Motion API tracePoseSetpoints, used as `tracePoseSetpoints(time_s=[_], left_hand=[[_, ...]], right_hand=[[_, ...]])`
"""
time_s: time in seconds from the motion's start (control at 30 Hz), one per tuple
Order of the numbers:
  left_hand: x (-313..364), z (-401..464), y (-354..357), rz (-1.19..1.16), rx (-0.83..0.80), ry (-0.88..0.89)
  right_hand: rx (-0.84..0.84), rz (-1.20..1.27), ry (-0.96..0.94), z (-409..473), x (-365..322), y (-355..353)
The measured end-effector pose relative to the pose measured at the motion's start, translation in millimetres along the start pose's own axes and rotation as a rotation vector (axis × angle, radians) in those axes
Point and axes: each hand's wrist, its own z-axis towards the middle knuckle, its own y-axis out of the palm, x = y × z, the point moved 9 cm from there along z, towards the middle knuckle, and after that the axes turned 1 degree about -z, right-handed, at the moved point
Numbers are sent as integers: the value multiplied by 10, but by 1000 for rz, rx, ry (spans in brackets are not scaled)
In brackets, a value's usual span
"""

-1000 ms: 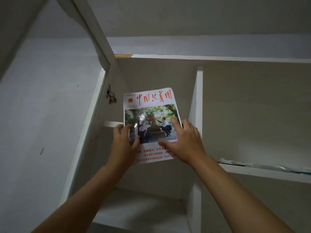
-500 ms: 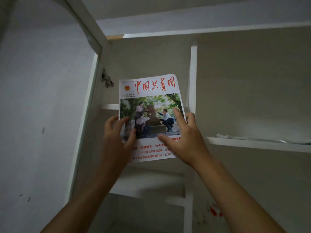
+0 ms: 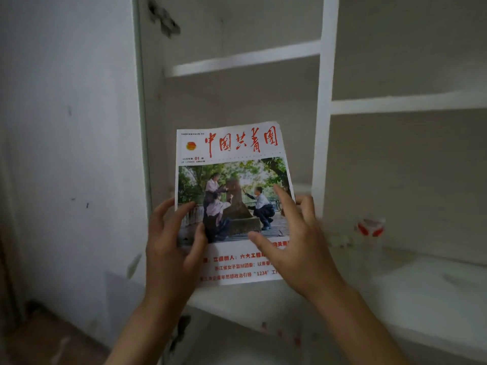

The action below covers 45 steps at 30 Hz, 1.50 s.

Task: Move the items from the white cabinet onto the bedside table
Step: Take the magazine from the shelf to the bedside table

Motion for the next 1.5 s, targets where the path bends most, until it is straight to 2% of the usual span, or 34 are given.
tracePoseSetpoints(time_s=[0.33, 0.7, 1.17, 1.5], left_hand=[[-334, -1239, -342, 177, -113, -192], [-226, -2458, -1308, 277, -171, -377], [557, -3685, -3943, 347, -18, -534], [1334, -4040, -6123, 610, 231, -588]], right_hand=[[-139, 97, 118, -1203, 228, 656], [-334, 183, 312, -2565, -323, 972], [-557, 301, 269, -4034, -2496, 1274], [-752, 488, -5, -4546, -4542, 1982]])
